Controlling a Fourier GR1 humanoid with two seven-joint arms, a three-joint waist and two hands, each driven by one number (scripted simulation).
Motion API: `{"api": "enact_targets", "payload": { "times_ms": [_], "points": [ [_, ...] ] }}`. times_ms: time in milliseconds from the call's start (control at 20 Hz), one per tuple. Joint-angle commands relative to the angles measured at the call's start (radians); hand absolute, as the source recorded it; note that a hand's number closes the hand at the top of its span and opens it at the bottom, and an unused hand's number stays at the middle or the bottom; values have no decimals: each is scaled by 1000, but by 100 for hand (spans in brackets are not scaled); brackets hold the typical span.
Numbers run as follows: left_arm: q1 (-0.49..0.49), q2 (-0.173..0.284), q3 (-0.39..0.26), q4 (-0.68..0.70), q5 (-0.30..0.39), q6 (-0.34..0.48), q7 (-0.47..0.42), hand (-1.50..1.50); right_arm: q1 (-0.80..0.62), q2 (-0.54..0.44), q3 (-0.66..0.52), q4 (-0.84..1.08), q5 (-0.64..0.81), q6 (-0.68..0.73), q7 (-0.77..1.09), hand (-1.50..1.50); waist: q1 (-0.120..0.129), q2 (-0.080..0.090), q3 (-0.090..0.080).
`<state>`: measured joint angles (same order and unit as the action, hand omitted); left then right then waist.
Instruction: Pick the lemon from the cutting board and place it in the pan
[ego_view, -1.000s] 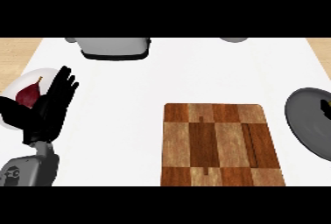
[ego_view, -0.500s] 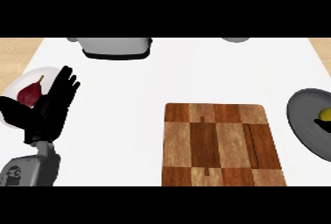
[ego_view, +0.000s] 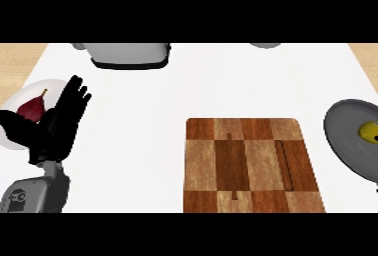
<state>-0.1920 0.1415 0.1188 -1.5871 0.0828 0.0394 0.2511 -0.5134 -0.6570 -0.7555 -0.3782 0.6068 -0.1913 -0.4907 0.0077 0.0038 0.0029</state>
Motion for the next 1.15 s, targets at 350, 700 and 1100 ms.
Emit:
{"api": "enact_targets", "payload": {
  "times_ms": [350, 700, 1100],
  "points": [
    [30, -33, -10, -21, -28, 49, 5, 0, 210, -163, -234, 49, -311, 462, -227, -150, -26, -6, -1],
    [22, -16, 8, 52, -17, 9, -63, 0, 422, -220, -263, 99, -382, 687, -399, -150, -18, -2, -1],
    [1, 14, 22, 3, 6, -7, 6, 0, 523, -222, -232, 45, -443, 723, -424, -150, -15, -4, -2]
  ]
}}
